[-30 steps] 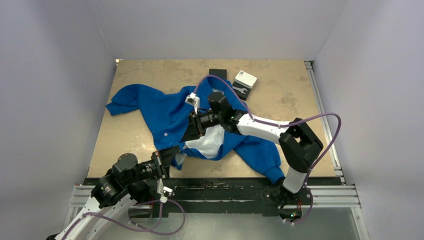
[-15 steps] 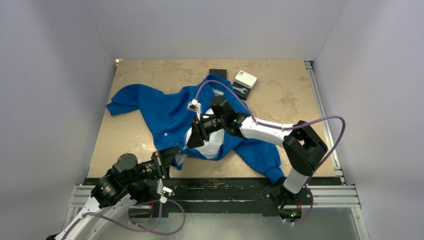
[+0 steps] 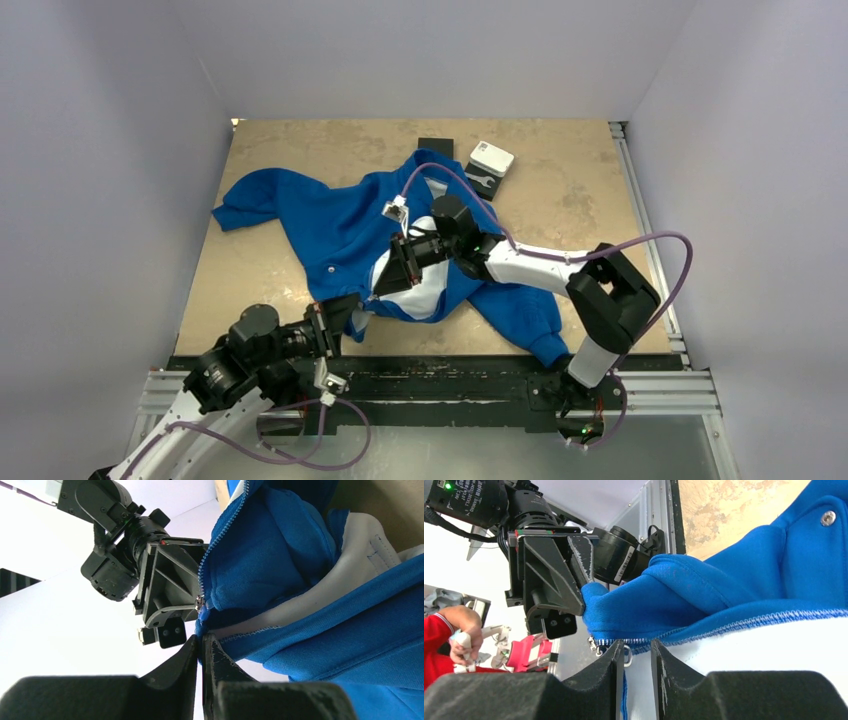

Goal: Zip up the jacket

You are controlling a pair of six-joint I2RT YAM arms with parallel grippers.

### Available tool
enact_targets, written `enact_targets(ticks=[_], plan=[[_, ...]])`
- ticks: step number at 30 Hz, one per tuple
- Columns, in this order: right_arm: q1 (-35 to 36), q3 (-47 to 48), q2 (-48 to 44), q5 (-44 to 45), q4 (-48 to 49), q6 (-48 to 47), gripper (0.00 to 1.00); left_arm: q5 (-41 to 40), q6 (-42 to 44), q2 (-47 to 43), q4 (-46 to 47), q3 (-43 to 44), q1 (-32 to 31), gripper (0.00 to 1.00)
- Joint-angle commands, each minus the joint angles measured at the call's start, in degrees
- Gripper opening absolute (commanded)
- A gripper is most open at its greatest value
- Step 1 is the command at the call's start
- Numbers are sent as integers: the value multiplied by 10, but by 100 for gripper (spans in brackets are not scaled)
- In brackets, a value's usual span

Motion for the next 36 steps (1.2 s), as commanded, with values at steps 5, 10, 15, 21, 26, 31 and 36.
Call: enact_targets(ticks=[5,10,15,21,26,31,36], plan=[[-35,-2,-25,67,-84,-31,29,0,-16,40,-30,12,-1,9],[-71,98,0,285,-270,-129,54,15,-18,65,-144,51,-1,6],[-78,220,71,525,-305,-171,66,22,5,42,-207,50,-1,0],[-89,386,261,641,-376,-225,56,14,7,29,-240,49,-1,0],[-172,366,288,652,-364,-158,25,4,21,23,-256,44,-1,0],[-244,267,203,669,-310,-88,12,-13,35,26,-220,22,-1,0],[-259,183,121,707,-269,-55,3,-23,47,36,-138,-15,-1,0]])
